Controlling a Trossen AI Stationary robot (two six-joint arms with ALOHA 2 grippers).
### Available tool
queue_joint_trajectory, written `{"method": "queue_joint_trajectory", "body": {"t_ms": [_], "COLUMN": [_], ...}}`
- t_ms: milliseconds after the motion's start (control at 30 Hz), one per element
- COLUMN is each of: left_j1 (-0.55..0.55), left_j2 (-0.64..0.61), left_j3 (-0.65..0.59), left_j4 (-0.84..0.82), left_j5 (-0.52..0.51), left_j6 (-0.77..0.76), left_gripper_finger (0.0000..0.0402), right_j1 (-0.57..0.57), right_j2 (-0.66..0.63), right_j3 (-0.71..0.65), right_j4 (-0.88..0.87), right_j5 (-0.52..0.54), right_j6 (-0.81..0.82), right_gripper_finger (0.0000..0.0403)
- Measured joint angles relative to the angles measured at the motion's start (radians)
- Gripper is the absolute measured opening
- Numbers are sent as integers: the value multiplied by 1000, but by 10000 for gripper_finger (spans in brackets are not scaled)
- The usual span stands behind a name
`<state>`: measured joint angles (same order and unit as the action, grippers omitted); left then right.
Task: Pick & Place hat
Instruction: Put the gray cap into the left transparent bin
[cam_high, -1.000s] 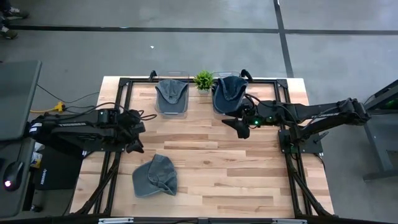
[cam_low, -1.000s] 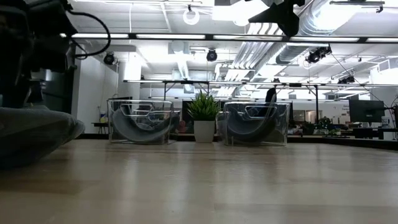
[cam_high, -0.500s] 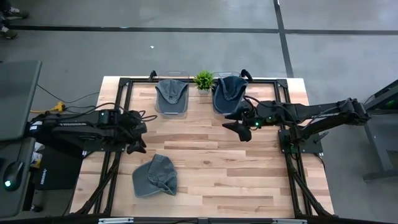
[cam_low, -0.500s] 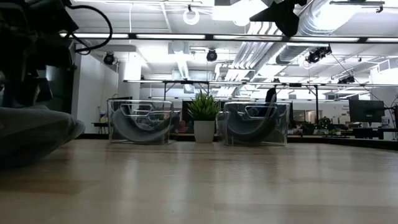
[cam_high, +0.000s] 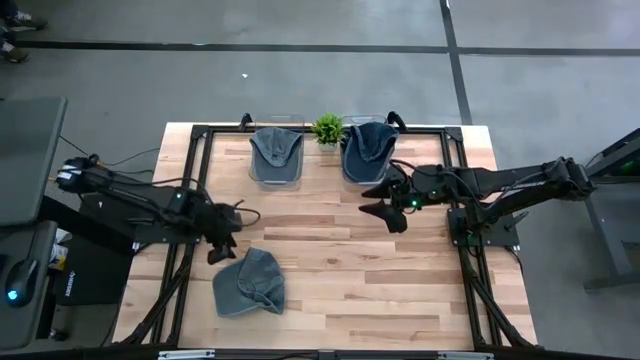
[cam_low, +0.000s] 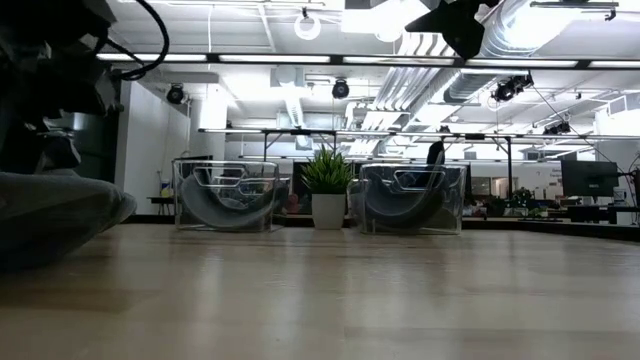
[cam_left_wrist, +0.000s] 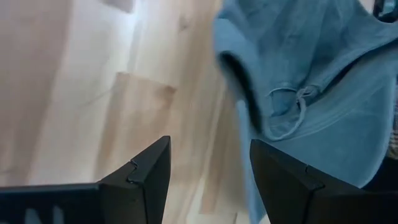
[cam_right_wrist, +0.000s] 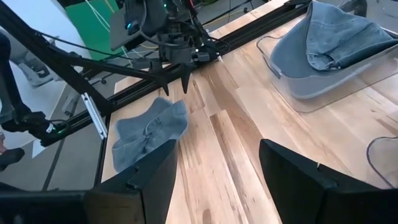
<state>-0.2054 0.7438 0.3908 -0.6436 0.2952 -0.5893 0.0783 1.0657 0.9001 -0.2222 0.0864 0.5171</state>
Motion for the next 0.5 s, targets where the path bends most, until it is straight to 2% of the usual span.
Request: {"method": "queue_joint_trajectory", "body": {"t_ms": [167,500], "left_j1": [-88,-173], "left_j2": [78,212], "left_j3": [1,1], "left_j4": [58,219], "left_j5": [-45,-22], "left_j6": [-49,-119], "left_gripper_finger": [198,198], "right_j1": [4,4], "right_j2": [0,0], "right_j3": [0,0], "right_j4": [-2,-6], "right_j5": [-7,-27], "right_j6": [-1,-2], "right_gripper_finger": [222,222]}}
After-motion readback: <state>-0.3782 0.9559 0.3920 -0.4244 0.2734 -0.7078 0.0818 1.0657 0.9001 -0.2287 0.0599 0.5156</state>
